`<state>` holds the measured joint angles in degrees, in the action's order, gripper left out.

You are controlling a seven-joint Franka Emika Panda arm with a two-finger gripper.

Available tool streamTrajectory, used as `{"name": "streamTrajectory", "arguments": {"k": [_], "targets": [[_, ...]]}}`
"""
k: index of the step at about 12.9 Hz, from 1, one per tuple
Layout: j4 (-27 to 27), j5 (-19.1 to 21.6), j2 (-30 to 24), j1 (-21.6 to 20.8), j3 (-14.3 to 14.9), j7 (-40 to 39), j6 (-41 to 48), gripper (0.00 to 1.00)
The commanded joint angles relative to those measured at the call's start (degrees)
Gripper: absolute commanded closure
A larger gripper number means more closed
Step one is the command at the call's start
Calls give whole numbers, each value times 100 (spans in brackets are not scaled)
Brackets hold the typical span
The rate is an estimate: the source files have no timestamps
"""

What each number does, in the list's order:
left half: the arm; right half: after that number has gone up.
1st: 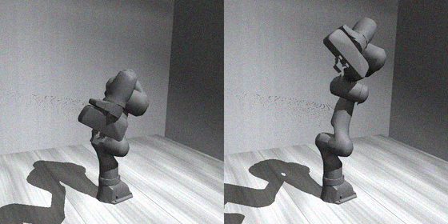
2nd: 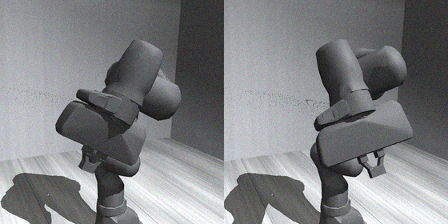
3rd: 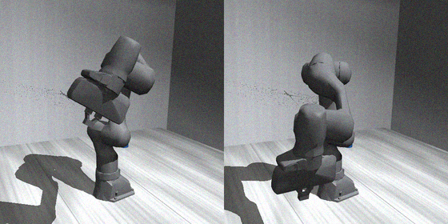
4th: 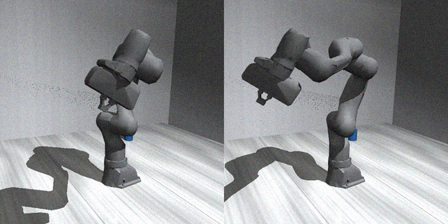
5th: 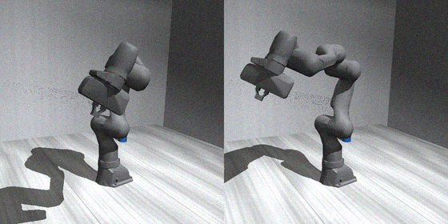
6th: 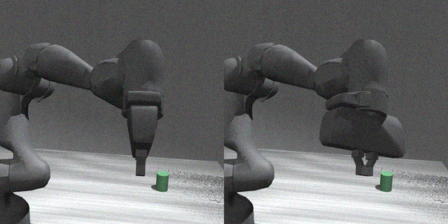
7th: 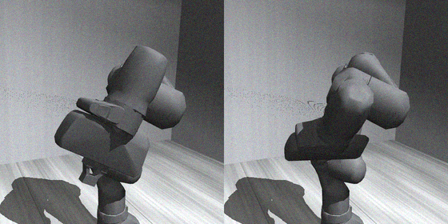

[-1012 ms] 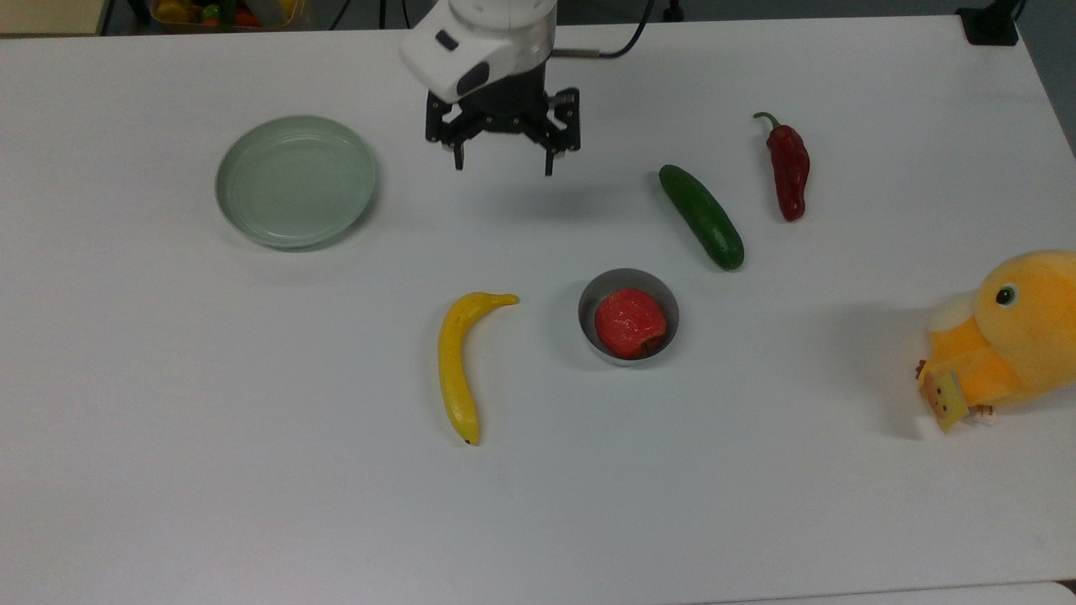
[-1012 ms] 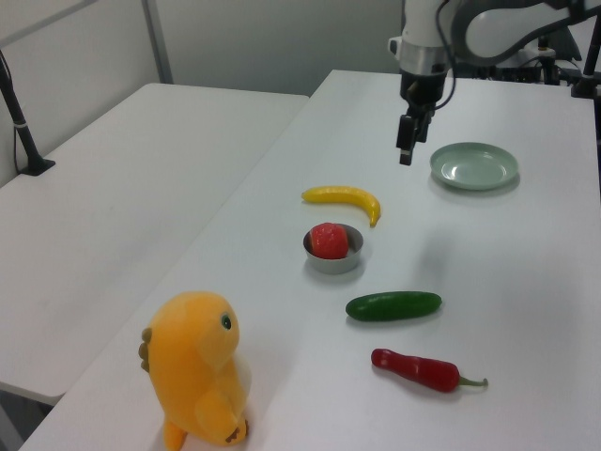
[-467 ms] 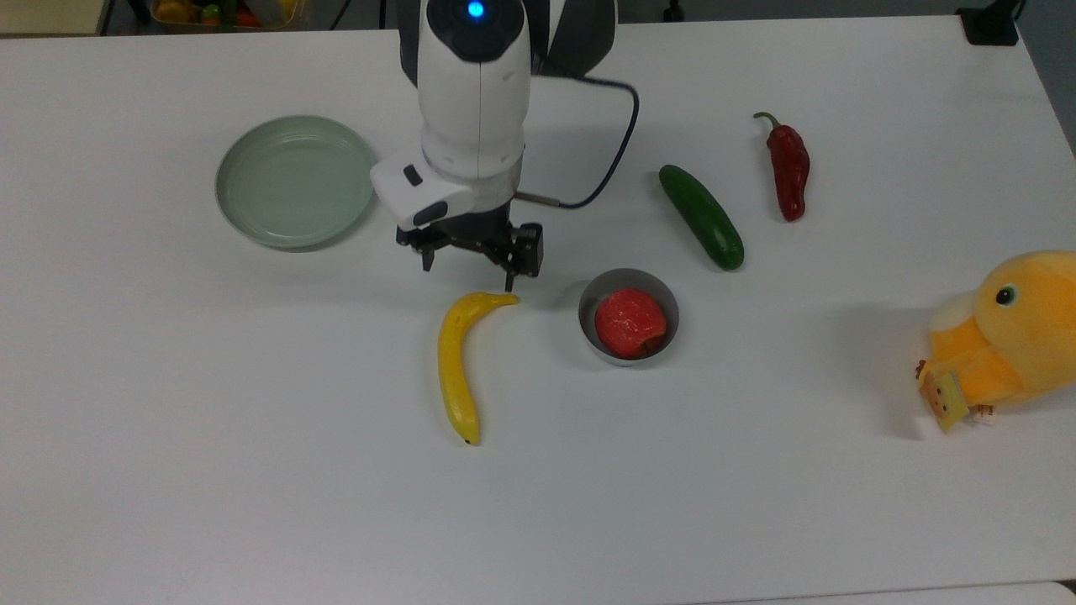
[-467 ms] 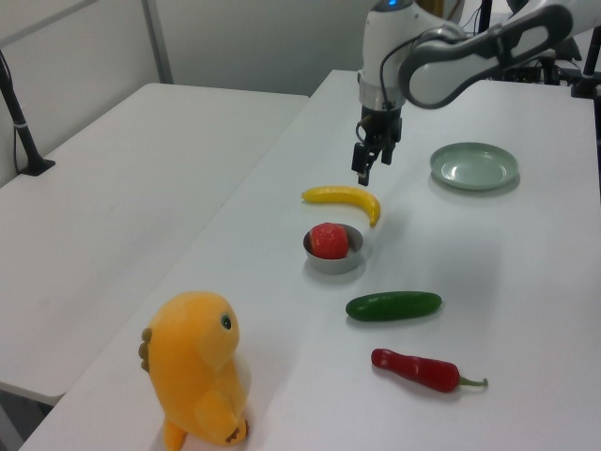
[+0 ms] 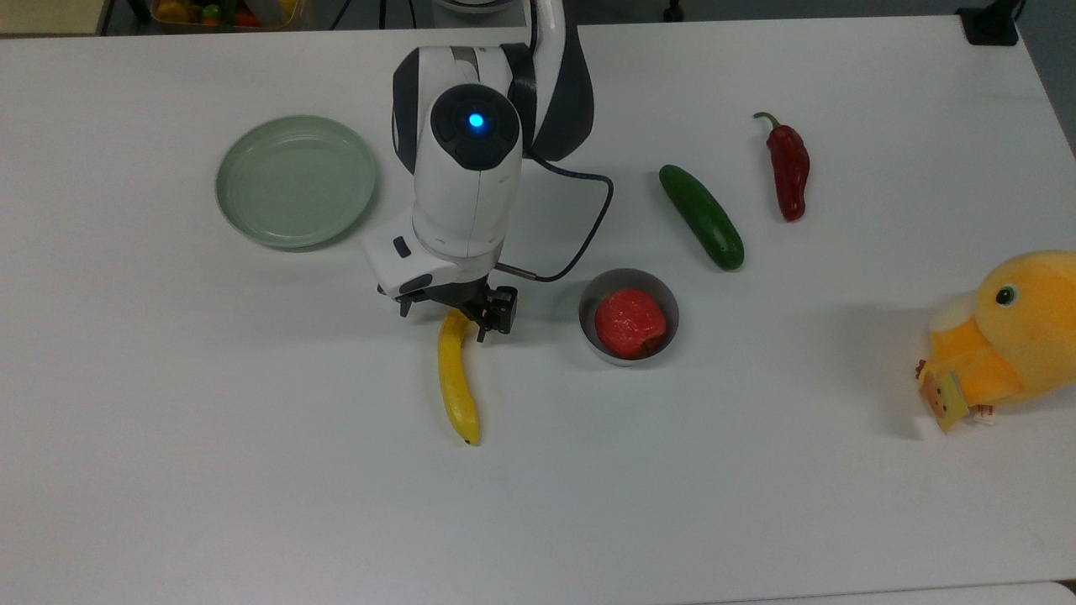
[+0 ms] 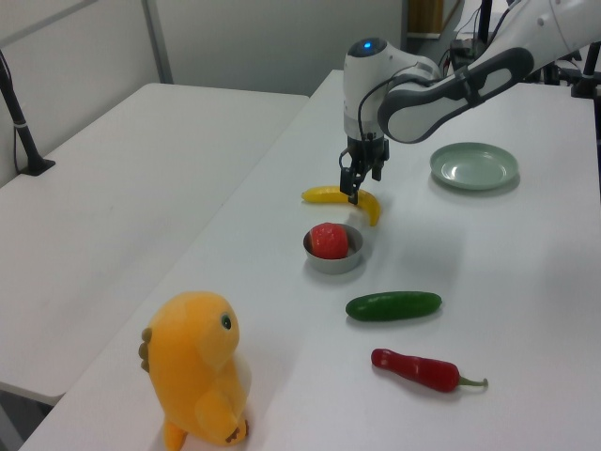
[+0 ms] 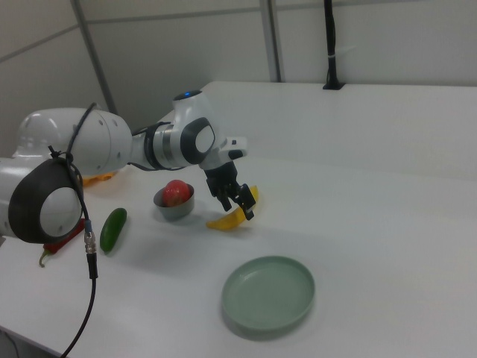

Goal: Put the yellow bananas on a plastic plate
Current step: 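Lower the gripper onto the banana's stem end and close it, then lift the banana and carry it over the pale green plate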

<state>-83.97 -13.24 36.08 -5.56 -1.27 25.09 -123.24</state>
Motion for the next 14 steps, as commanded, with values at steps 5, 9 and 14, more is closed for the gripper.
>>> {"name": "streamTrajectory", "arguments": {"k": [5,9,14], "targets": [[222,-267,163,64,-40,137,-86,76],[197,-249,-178,431,-109,93,-86,76],[-1294,-152,-1689,899,-128,-1065,-42,76]]}}
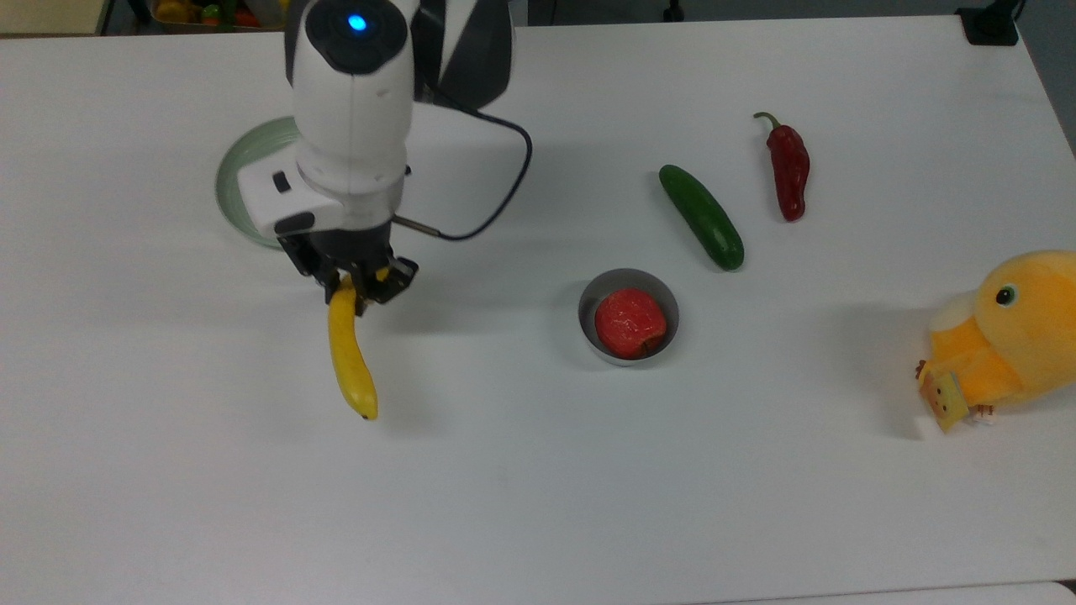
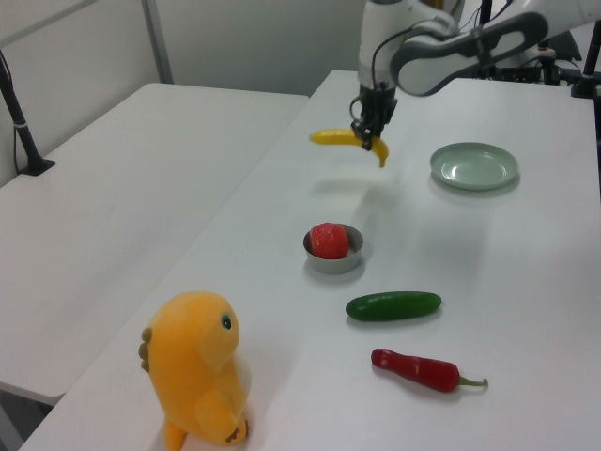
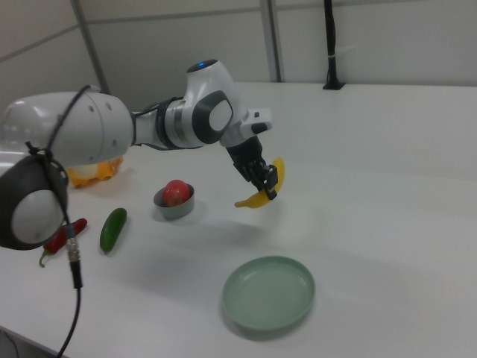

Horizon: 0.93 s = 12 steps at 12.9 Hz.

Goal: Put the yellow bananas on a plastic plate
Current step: 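Lift the banana and carry it over the pale green plate, then lower the banana onto the plate and open the gripper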

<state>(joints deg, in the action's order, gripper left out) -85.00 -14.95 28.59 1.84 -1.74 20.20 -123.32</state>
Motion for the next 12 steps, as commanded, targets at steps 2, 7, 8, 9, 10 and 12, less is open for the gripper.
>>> {"name": "streamTrajectory", "arguments": {"k": [2,7,8,9,10,12], "targets": [[-1947,36,-1538,194,-2,-1251,10,76],[-3163,36,-2542,106,682,-2308,54,75],[-3224,36,-2543,115,745,-2527,193,73],[-3329,36,-2534,132,815,-2747,316,73],[-3348,36,-2491,158,833,-2819,318,73],[-3339,28,-2403,185,851,-2837,318,67]]}}
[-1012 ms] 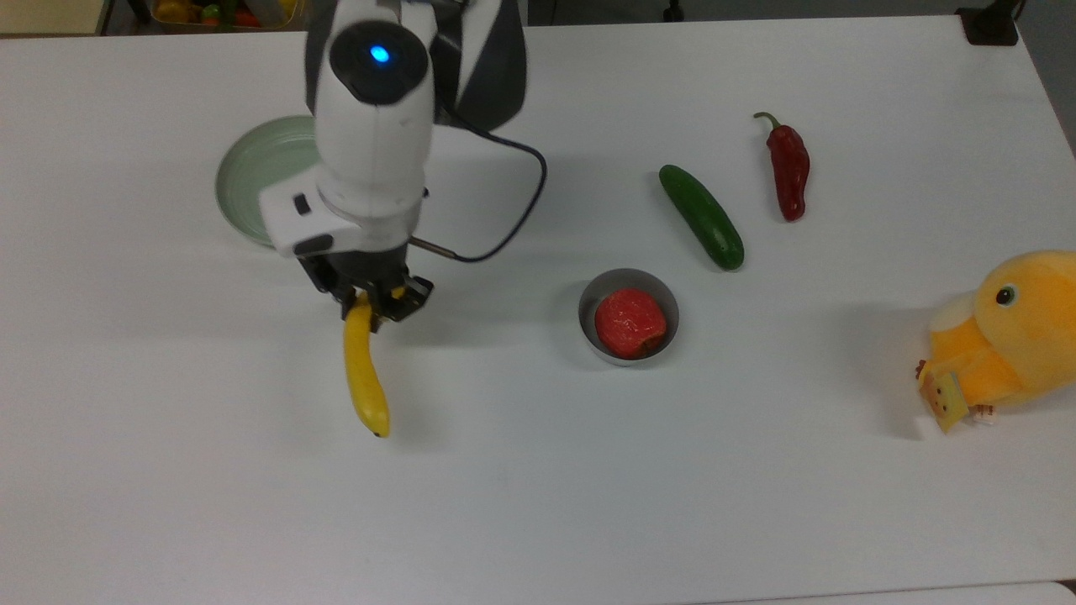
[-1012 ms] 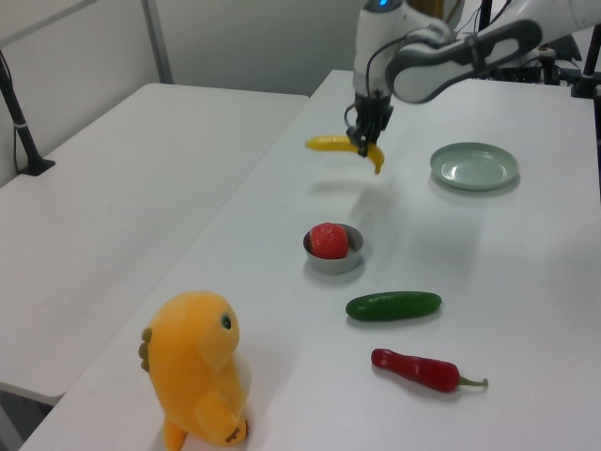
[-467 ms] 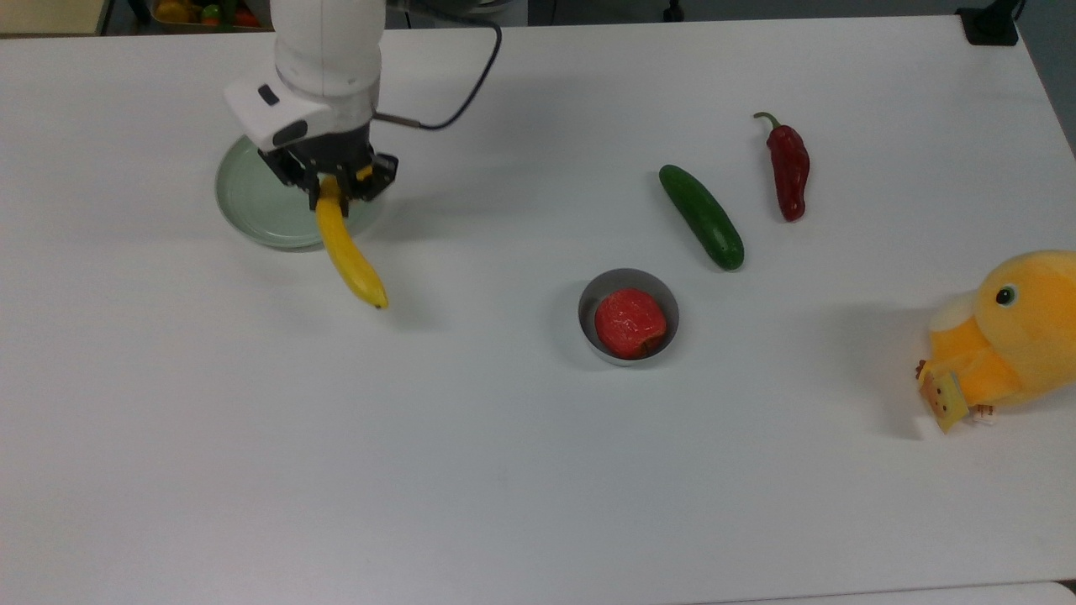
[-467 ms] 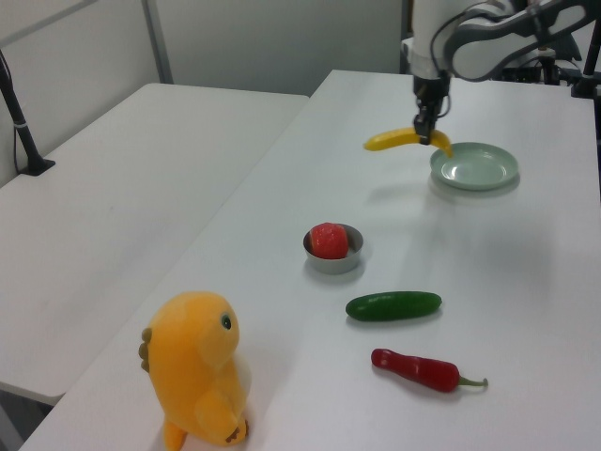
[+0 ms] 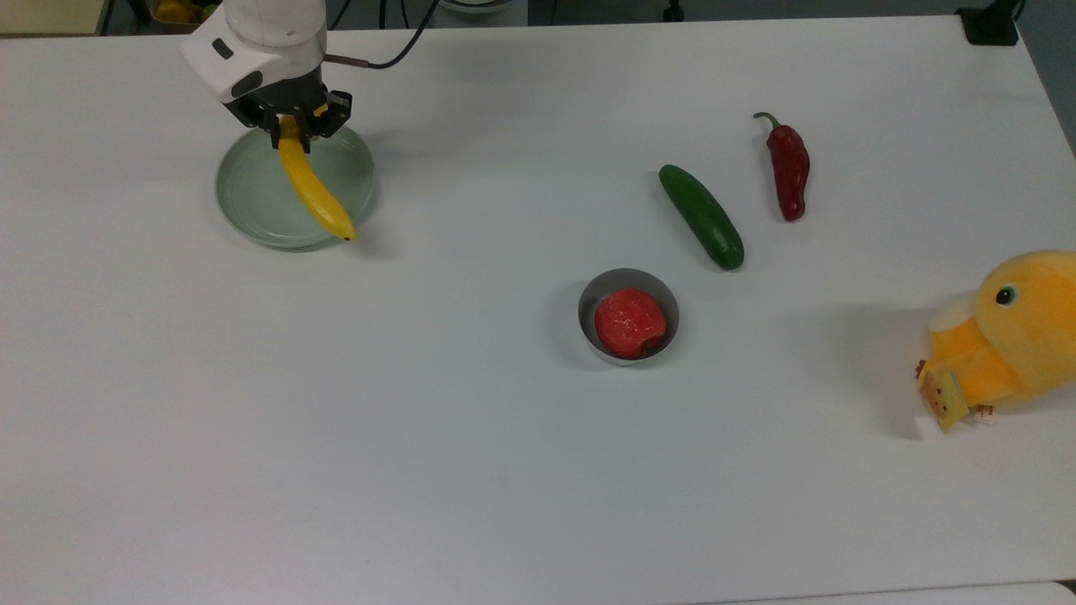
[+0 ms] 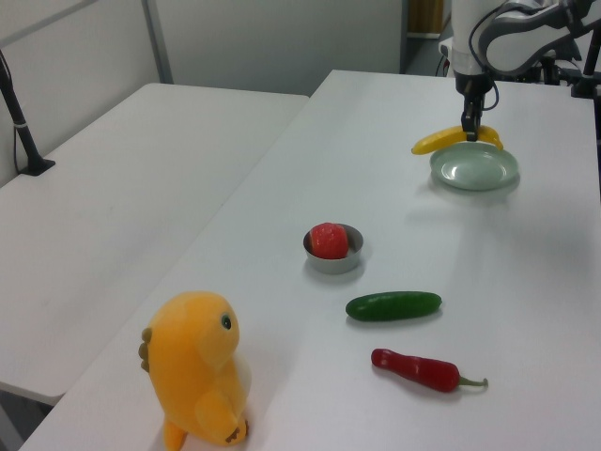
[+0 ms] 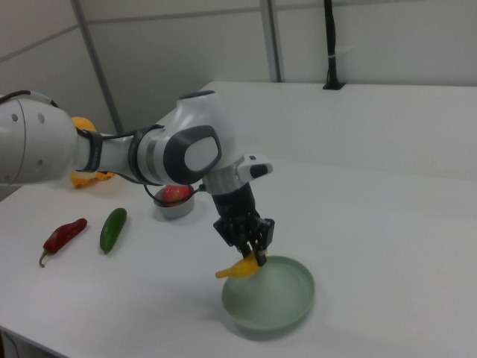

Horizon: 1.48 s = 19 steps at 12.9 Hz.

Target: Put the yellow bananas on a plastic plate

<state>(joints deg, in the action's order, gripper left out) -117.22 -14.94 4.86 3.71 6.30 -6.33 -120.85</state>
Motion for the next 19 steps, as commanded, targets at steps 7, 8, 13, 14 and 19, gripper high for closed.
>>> {"name": "streamTrajectory", "arguments": {"k": [7,8,13,14,19], "targets": [[101,35,68,43,47,-35,97,0],[242,105,33,16,47,166,219,0],[1138,922,-37,-238,-14,1106,606,0],[1183,1027,-46,-343,-67,1169,677,0],[1421,1169,-116,-511,-734,1785,1028,0]]}}
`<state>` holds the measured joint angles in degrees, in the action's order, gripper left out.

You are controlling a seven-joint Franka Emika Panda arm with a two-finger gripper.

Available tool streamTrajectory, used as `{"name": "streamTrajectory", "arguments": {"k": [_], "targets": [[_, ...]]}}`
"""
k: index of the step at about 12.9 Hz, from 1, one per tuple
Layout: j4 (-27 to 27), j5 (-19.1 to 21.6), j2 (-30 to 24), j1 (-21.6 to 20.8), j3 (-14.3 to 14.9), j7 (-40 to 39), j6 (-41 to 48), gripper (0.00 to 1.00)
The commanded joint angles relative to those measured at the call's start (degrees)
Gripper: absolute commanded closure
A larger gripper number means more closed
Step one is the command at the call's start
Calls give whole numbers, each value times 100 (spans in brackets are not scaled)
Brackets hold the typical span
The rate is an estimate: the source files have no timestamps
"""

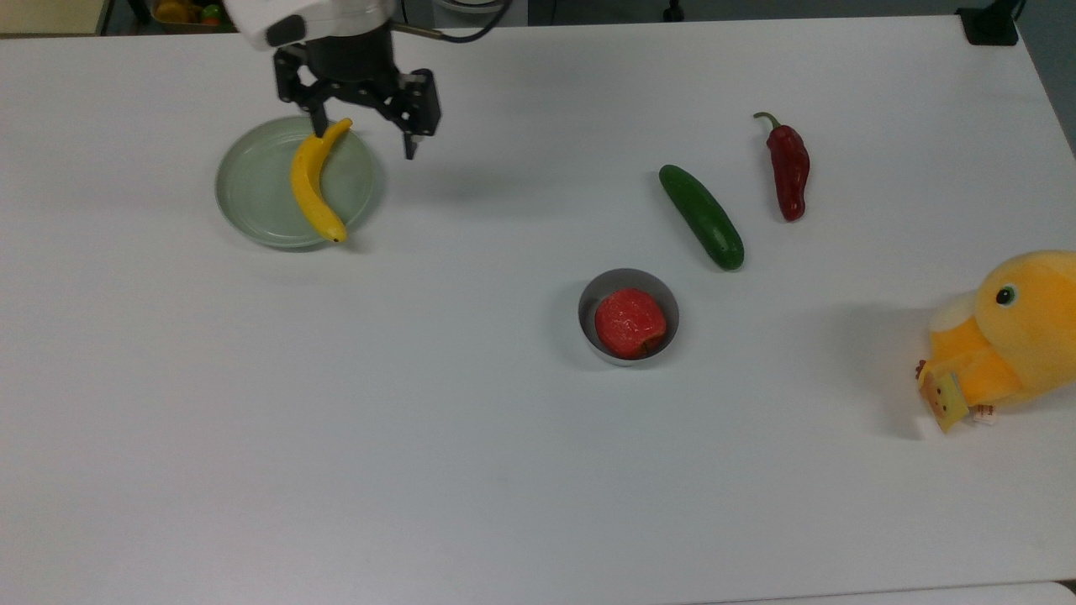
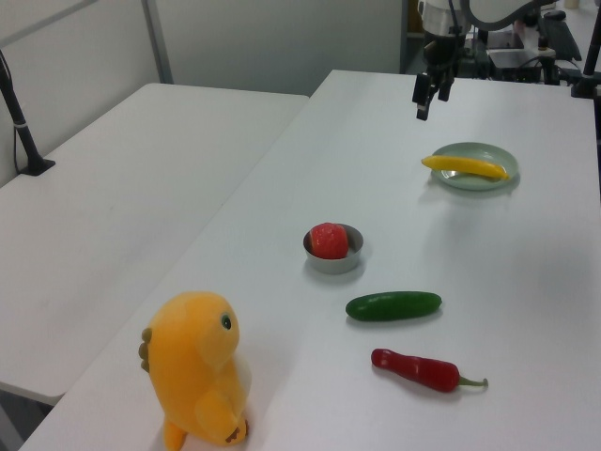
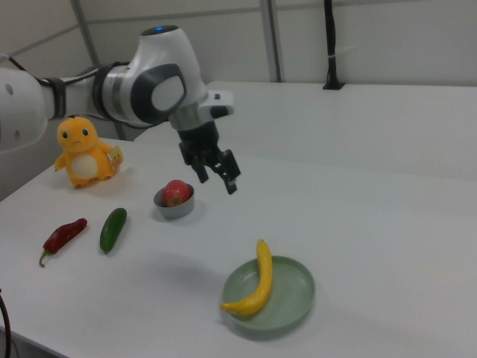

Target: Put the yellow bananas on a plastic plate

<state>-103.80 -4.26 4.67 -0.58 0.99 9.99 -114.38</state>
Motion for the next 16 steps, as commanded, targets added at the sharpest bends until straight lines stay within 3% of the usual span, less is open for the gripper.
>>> {"name": "streamTrajectory", "arguments": {"k": [1,5,9,12,16], "targets": [[79,101,-141,-126,-309,161,390,0],[27,214,-273,-530,-310,361,663,0],[-79,277,-265,-566,-310,776,645,0],[-79,286,-256,-557,-310,-178,820,0],[-106,286,-247,-566,-310,-296,821,0]]}}
